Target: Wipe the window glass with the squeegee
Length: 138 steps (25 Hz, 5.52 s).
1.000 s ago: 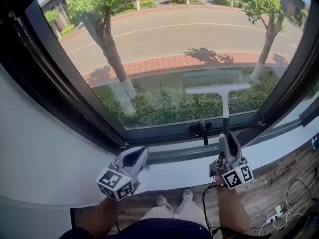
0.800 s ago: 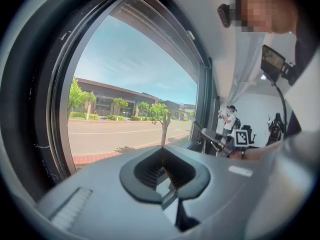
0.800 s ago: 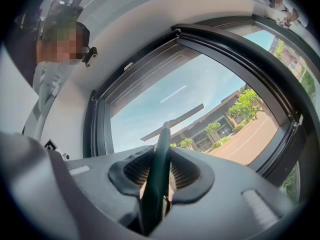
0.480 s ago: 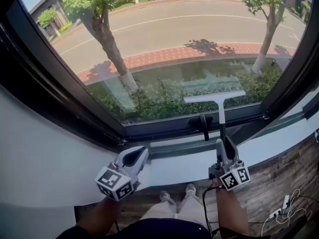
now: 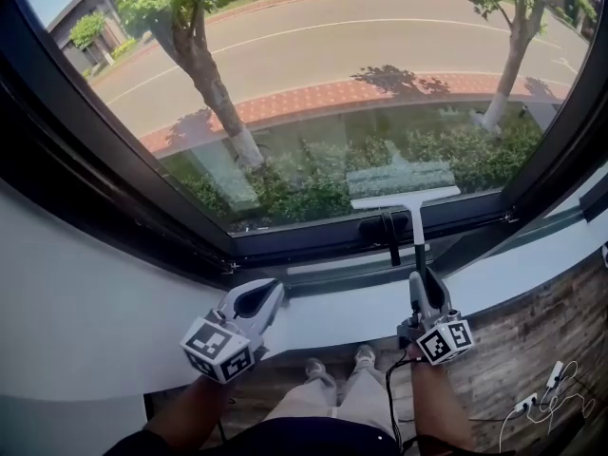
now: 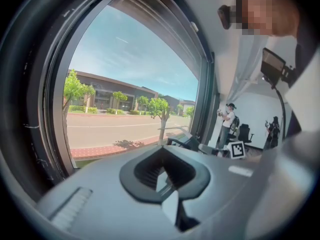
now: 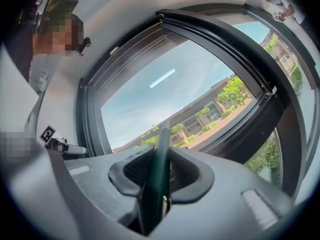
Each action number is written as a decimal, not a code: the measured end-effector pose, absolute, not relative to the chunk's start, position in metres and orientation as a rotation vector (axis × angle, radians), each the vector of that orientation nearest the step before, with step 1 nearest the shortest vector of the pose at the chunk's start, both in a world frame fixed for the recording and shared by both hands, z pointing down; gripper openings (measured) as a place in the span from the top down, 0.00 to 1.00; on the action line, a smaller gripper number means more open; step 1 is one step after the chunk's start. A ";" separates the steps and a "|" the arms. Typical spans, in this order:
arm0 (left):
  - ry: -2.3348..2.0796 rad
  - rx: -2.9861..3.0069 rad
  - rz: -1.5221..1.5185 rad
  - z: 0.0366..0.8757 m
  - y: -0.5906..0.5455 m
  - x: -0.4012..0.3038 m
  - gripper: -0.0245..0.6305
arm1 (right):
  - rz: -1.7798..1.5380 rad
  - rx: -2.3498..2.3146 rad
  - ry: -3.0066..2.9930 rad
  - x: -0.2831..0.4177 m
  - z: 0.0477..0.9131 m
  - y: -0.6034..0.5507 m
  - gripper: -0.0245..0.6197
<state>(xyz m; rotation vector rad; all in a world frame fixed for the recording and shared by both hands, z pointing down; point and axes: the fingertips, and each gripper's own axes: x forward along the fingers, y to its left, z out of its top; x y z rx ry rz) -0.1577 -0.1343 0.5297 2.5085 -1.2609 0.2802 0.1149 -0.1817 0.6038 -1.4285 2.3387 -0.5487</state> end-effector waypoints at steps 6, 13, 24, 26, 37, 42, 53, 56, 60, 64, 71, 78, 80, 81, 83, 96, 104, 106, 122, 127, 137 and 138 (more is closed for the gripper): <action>-1.246 2.502 0.281 0.533 -0.136 -0.156 0.96 | -0.716 -1.472 2.347 0.119 0.638 -0.181 0.80; -1.249 2.498 0.235 0.528 -0.140 -0.159 0.96 | -0.615 -1.461 2.347 0.119 0.609 -0.174 0.80; -1.319 2.573 0.140 0.485 -0.172 -0.175 0.96 | -0.210 -1.187 2.340 0.078 0.434 -0.182 0.80; -1.335 2.598 0.115 0.470 -0.177 -0.176 0.96 | -0.134 -1.124 2.321 0.069 0.392 -0.186 0.80; -1.436 2.680 0.044 0.407 -0.177 -0.198 0.96 | 0.241 -0.900 2.176 0.015 0.207 -0.194 0.80; -1.452 2.733 0.028 0.384 -0.178 -0.196 0.96 | 0.333 -0.802 2.113 -0.020 0.141 -0.202 0.80; -1.526 2.690 -0.015 0.362 -0.175 -0.220 0.96 | 0.338 -0.769 2.086 -0.068 0.076 -0.230 0.80; -1.520 2.683 0.008 0.350 -0.169 -0.222 0.96 | 0.328 -0.789 2.104 -0.070 0.083 -0.229 0.80; -1.536 2.687 -0.010 0.363 -0.172 -0.225 0.96 | 0.295 -0.825 2.118 -0.066 0.106 -0.229 0.80; -1.561 2.667 0.005 0.375 -0.170 -0.228 0.96 | 0.244 -0.856 2.143 -0.067 0.146 -0.231 0.80; -1.526 2.646 0.029 0.395 -0.155 -0.225 0.96 | 0.161 -0.893 2.161 -0.064 0.188 -0.225 0.80; -1.494 2.642 0.064 0.403 -0.141 -0.222 0.96 | 0.107 -0.933 2.181 -0.061 0.219 -0.215 0.80; -1.489 2.644 0.078 0.405 -0.141 -0.221 0.96 | 0.095 -0.944 2.183 -0.060 0.227 -0.213 0.80; -1.481 2.647 0.086 0.406 -0.141 -0.219 0.96 | 0.093 -0.953 2.185 -0.058 0.232 -0.212 0.80; -1.461 2.652 0.092 0.407 -0.139 -0.215 0.96 | 0.093 -0.974 2.188 -0.055 0.241 -0.209 0.80; -1.415 2.631 0.102 0.400 -0.128 -0.217 0.96 | 0.020 -1.029 2.222 -0.057 0.266 -0.201 0.80; -1.367 2.637 0.138 0.454 -0.130 -0.210 0.96 | -0.044 -1.074 2.232 -0.049 0.332 -0.197 0.80; -1.353 2.635 0.145 0.462 -0.129 -0.208 0.96 | -0.060 -1.084 2.239 -0.048 0.342 -0.194 0.80; -1.272 2.581 0.204 0.490 -0.114 -0.201 0.96 | -0.196 -1.143 2.260 -0.047 0.418 -0.182 0.80; -1.250 2.584 0.241 0.499 -0.108 -0.197 0.96 | -0.253 -1.182 2.282 -0.044 0.449 -0.174 0.80; -1.255 2.582 0.263 0.509 -0.107 -0.200 0.96 | -0.369 -1.241 2.317 -0.044 0.506 -0.169 0.80; -1.248 2.584 0.274 0.512 -0.106 -0.200 0.96 | -0.382 -1.243 2.318 -0.044 0.510 -0.168 0.80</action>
